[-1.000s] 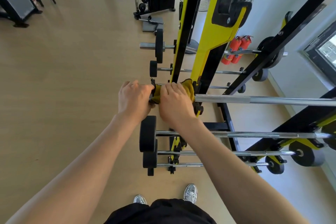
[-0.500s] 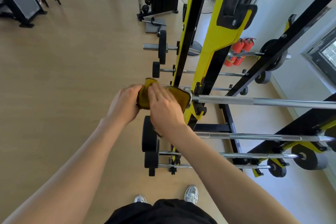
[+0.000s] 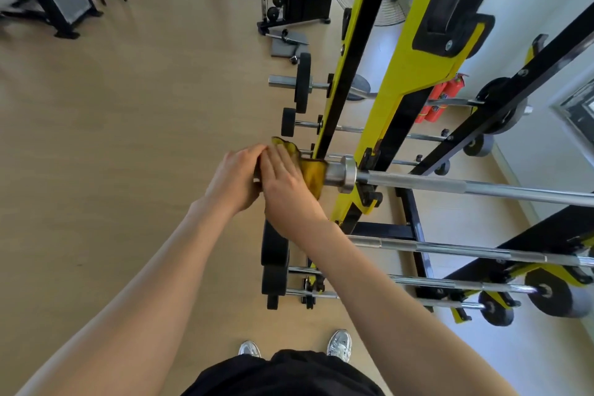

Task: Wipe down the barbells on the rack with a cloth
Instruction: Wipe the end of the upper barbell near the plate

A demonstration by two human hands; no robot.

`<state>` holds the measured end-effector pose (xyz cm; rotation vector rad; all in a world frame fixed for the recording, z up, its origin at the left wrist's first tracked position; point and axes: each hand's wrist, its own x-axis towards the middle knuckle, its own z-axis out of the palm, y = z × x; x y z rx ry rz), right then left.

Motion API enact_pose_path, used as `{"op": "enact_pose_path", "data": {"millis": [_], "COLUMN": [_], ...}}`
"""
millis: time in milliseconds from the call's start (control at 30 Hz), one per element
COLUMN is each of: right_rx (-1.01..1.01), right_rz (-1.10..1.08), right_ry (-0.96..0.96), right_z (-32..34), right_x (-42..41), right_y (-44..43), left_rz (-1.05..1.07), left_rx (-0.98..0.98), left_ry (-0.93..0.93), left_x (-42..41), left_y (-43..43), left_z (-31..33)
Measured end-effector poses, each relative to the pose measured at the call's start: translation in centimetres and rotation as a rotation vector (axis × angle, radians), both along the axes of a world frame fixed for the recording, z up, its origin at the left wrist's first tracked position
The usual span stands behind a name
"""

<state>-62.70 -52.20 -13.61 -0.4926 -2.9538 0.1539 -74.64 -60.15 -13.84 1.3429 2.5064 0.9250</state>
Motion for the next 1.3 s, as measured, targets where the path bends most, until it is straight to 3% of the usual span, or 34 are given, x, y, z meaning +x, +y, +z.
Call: {"op": "enact_pose_path", "data": {"millis": [67,200,300,400,500,600,700,800,900,1000,1133,1233,1300], "right_rx": [-0.035,0.090,0.031,-0.043,-0.079,0.056,0.138,0.034,-0.027,0.129,0.312,0.179,0.129], "right_rz": [0.036,-0.327,-0.095,0.105,-0.063,-0.274,-0.099,0.102,-0.026,-0.139,-0.139,-0.057,-0.033], "right_ry": [0.029,-0.001,0.044,0.081,0.021,-0.061,-0.011,0.111,0.105,-0.008,-0.174,-0.242,-0.216], "right_z": [0.7,0.6,0.1,1.0,1.7,1.9,0.4,0.2,0.2,0.0,0.8,1.9,2.2], "right_x": [1.1,2.0,-0.5,-1.4,0.8,1.3,-1.9,-2.1,1.5,3.4,0.2,-0.9,-0.4], "right_y": [1.7,3.7,0.1,0.1,4.2,4.8,0.9,0.6,4.0,5.4,5.0,7.3,8.1], "left_rz": [0.005,0.022,0.106,0.239,0.332,0.277,0.238,0.199,0.157,0.187,0.319,0.481,0.479], "left_rx": [-0.022,0.001,0.277,0.403,0.341,0.271,0.298,0.319,0.305,0.294,0.295,0.269,0.279], "left_ry": [-0.058,-0.294,-0.689,-0.797,-0.709,-0.578,-0.567,-0.612,-0.681,-0.773,-0.465,-0.163,0.025], "left_x": [-0.3,-1.1,-0.7,0.2,0.8,1.5,1.4,0.8,0.5,0.5,2.5,3.8,4.3], "left_y": [-0.5,-1.4,-1.0,-0.3,-0.3,-0.4,-0.6,-0.8,-1.0,-0.8,0.2,1.2,2.0], "left_z": [-0.1,-0.6,-0.5,-0.4,-1.0,-1.1,-1.0,-1.7,-2.1,-2.3,-2.2,-2.1,-1.8]}}
